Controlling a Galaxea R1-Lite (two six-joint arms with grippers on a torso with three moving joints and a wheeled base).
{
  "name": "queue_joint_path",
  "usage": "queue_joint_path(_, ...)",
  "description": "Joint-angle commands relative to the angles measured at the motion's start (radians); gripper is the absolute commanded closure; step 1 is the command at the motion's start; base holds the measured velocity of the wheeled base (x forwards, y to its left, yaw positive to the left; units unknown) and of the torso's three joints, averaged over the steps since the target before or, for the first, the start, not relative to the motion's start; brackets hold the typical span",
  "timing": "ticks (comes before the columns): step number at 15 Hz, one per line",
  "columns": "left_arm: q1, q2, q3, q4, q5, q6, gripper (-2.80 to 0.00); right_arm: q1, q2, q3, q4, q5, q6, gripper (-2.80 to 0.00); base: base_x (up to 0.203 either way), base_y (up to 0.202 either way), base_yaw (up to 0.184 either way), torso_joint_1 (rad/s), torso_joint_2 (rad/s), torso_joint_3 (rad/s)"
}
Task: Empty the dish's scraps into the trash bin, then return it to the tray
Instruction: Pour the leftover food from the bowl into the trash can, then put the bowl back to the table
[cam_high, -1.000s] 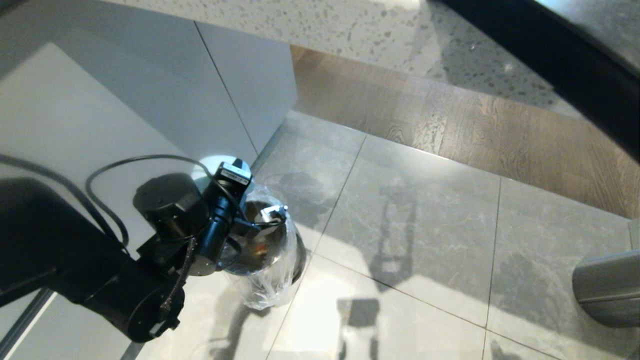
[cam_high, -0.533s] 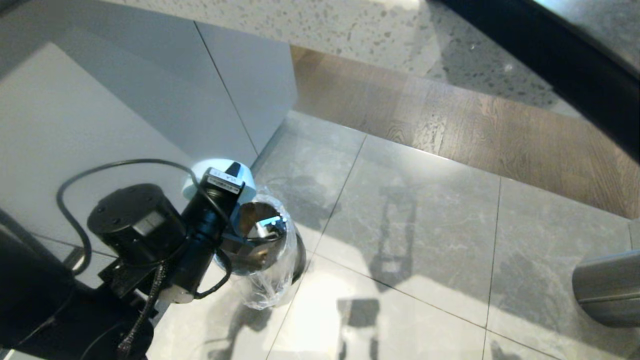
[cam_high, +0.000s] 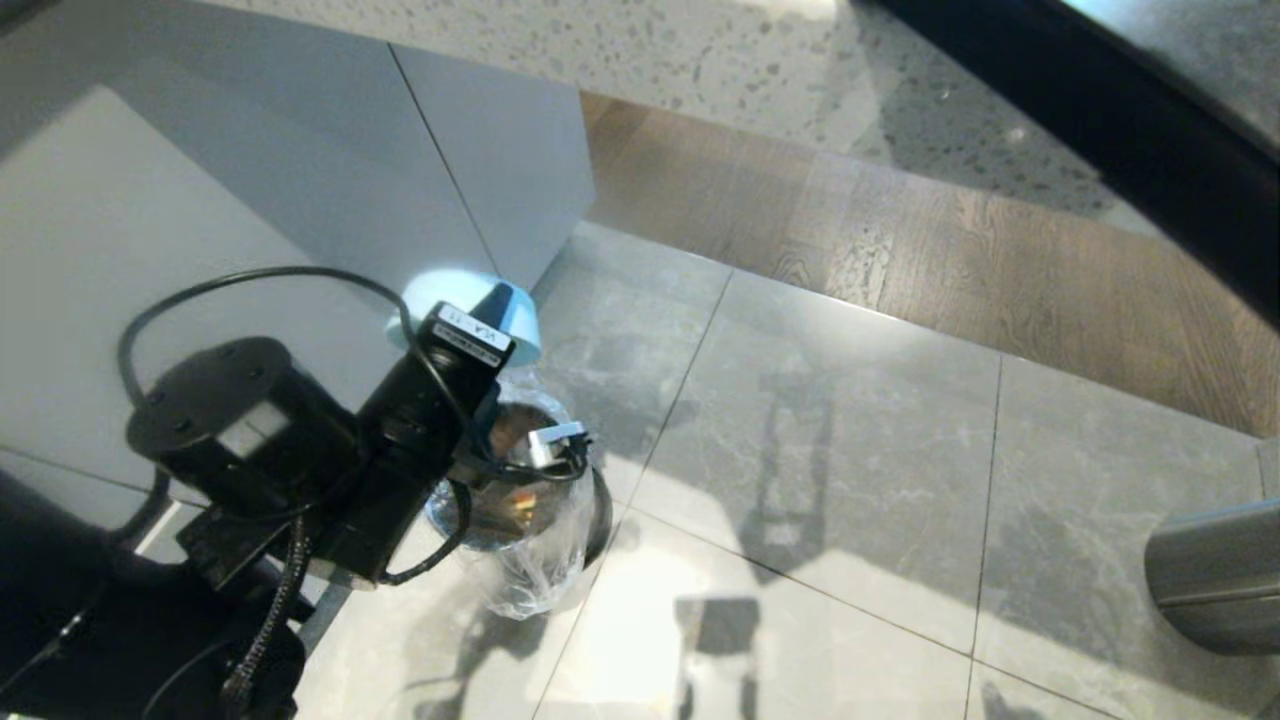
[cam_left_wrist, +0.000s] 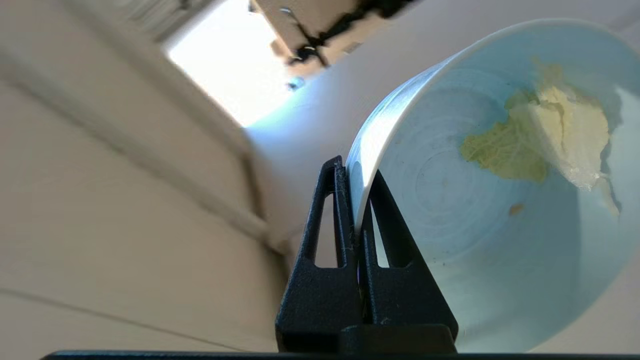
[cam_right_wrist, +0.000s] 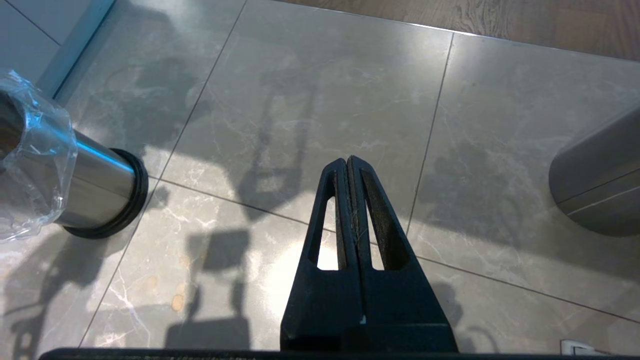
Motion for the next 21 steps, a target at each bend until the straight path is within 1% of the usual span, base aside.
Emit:
queue_joint_path(1, -0.009, -0.003, 0.027, -0.046, -0.033, 0.039, 0.0, 0.0, 0.0, 0.0, 0.0, 0.0, 0.001, 0.0, 0.0, 0.0, 0.0, 0.0, 0.0, 0.0)
queue_joint_path(2, -0.009, -0.009, 0.038, -0.046, -0.038, 0.045, 0.0, 0.0, 0.0, 0.0, -0.001, 0.0, 0.001, 0.0, 0.0, 0.0, 0.0, 0.0, 0.0, 0.0)
queue_joint_path(3, -0.009, -0.009, 0.017, -0.046, -0.042, 0.056, 0.0, 0.0, 0.0, 0.0, 0.0, 0.0, 0.001, 0.0, 0.0, 0.0, 0.0, 0.0, 0.0, 0.0)
queue_joint_path(5, -0.006, -0.011, 0.021, -0.047, -0.044, 0.068, 0.0, 0.0, 0.0, 0.0, 0.0, 0.0, 0.001, 0.0, 0.0, 0.0, 0.0, 0.0, 0.0, 0.0)
queue_joint_path(7, -0.004, -0.012, 0.046, -0.047, -0.045, 0.076, 0.0, 0.0, 0.0, 0.0, 0.0, 0.0, 0.001, 0.0, 0.0, 0.0, 0.0, 0.0, 0.0, 0.0)
queue_joint_path(9, 0.003, -0.027, -0.014, -0.047, -0.046, 0.088, 0.0, 0.0, 0.0, 0.0, 0.0, 0.0, 0.001, 0.0, 0.0, 0.0, 0.0, 0.0, 0.0, 0.0)
queue_joint_path(11, 0.007, -0.051, -0.038, -0.047, -0.047, 0.11, 0.0, 0.0, 0.0, 0.0, -0.001, 0.0, 0.001, 0.0, 0.0, 0.0, 0.0, 0.0, 0.0, 0.0)
queue_joint_path(14, 0.004, -0.094, 0.011, -0.047, -0.047, 0.147, 0.0, 0.0, 0.0, 0.0, 0.0, 0.0, 0.001, 0.0, 0.0, 0.0, 0.0, 0.0, 0.0, 0.0)
queue_joint_path(17, 0.009, -0.13, -0.028, -0.047, -0.048, 0.175, 0.0, 0.0, 0.001, 0.0, -0.001, 0.0, 0.001, 0.0, 0.0, 0.0, 0.0, 0.0, 0.0, 0.0)
queue_joint_path(18, 0.007, -0.141, -0.009, -0.047, -0.047, 0.186, 0.0, 0.0, 0.0, 0.0, 0.0, 0.0, 0.001, 0.0, 0.0, 0.0, 0.0, 0.0, 0.0, 0.0)
queue_joint_path(20, 0.003, -0.165, -0.016, -0.047, -0.049, 0.209, 0.0, 0.0, 0.0, 0.0, -0.001, 0.0, 0.001, 0.0, 0.0, 0.0, 0.0, 0.0, 0.0, 0.0)
queue_joint_path(21, 0.002, -0.179, -0.019, -0.047, -0.049, 0.209, 0.0, 0.0, 0.0, 0.0, -0.001, 0.0, 0.001, 0.0, 0.0, 0.0, 0.0, 0.0, 0.0, 0.0)
